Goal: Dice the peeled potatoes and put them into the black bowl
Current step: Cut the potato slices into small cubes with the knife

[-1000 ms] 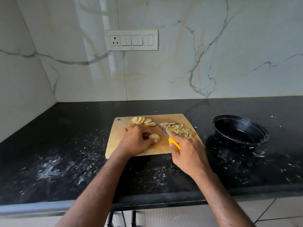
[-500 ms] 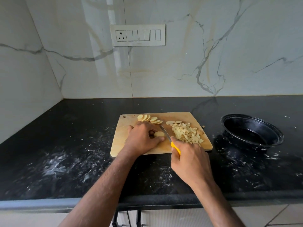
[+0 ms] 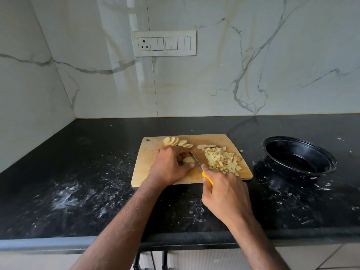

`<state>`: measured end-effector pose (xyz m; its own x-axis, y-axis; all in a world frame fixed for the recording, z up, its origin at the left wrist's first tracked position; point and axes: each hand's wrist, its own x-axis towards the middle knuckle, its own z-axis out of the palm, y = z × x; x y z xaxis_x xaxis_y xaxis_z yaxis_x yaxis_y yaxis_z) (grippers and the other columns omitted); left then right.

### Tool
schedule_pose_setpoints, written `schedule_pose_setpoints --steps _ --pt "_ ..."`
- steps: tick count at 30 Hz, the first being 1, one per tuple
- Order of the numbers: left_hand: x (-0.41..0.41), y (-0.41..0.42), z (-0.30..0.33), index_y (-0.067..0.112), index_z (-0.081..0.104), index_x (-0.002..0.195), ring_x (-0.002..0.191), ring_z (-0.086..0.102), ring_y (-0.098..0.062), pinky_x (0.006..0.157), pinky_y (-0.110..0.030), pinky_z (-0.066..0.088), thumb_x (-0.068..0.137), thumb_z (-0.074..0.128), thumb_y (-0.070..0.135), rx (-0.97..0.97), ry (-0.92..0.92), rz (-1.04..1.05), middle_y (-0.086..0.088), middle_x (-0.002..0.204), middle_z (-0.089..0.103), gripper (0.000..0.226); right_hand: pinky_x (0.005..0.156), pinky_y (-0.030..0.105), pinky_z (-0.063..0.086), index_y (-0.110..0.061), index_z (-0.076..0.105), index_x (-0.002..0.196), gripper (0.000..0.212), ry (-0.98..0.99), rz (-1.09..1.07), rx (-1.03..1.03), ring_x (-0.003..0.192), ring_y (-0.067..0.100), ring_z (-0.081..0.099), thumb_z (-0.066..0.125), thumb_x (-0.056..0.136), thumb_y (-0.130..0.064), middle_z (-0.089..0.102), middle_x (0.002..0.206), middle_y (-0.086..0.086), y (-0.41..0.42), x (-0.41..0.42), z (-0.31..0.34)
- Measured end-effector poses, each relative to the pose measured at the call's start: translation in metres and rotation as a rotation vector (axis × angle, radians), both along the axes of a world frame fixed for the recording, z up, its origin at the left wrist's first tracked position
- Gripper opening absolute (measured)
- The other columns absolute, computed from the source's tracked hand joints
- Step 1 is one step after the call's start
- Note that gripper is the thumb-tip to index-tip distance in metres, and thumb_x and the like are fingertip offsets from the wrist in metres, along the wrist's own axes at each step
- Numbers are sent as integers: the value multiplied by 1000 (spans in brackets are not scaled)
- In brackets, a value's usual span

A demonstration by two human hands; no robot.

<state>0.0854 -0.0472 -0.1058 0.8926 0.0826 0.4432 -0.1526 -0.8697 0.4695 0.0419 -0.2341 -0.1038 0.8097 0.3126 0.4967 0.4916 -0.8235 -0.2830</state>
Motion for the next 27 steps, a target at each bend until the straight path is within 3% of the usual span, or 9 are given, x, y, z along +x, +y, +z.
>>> schedule_pose_setpoints --steps 4,10,15,18,21,27 --pt "0 -1 0 30 68 126 84 66 -11 88 -40 56 75 83 43 -30 -7 -13 13 91 71 54 61 28 53 -33 60 136 42 -9 -2 6 71 14 68 56 95 -35 74 81 -5 0 0 0" --pt "1 0 -1 35 64 132 90 66 -13 93 -42 54 77 82 46 -43 16 -26 14 90 66 59 64 23 53 -34 59 137 42 2 13 5 74 10 68 56 95 -35 75 85 -8 -1 -1 2" --pt "3 1 -4 38 61 132 93 64 -11 94 -44 52 77 77 48 -19 20 -61 16 94 65 59 49 14 33 -29 68 124 32 25 -14 -42 60 9 58 48 100 -34 70 74 -9 -2 -2 4" --pt "4 2 -4 40 59 133 94 63 -9 96 -45 50 75 74 52 -8 35 -69 17 97 67 62 50 20 45 -23 71 115 30 19 -13 -103 56 10 58 46 100 -30 70 73 -7 -2 -3 7" --pt "6 1 -6 39 58 135 95 63 -9 96 -45 50 76 76 50 5 42 -60 20 94 64 63 49 20 40 -17 73 109 29 28 4 -96 51 11 53 47 100 -27 72 75 -5 1 1 10" --pt "8 4 -5 28 62 135 91 64 -5 92 -39 54 78 82 34 -54 11 -147 7 103 73 62 51 24 44 -19 66 126 33 78 32 -67 56 10 54 55 96 -22 71 81 -5 11 -3 2"
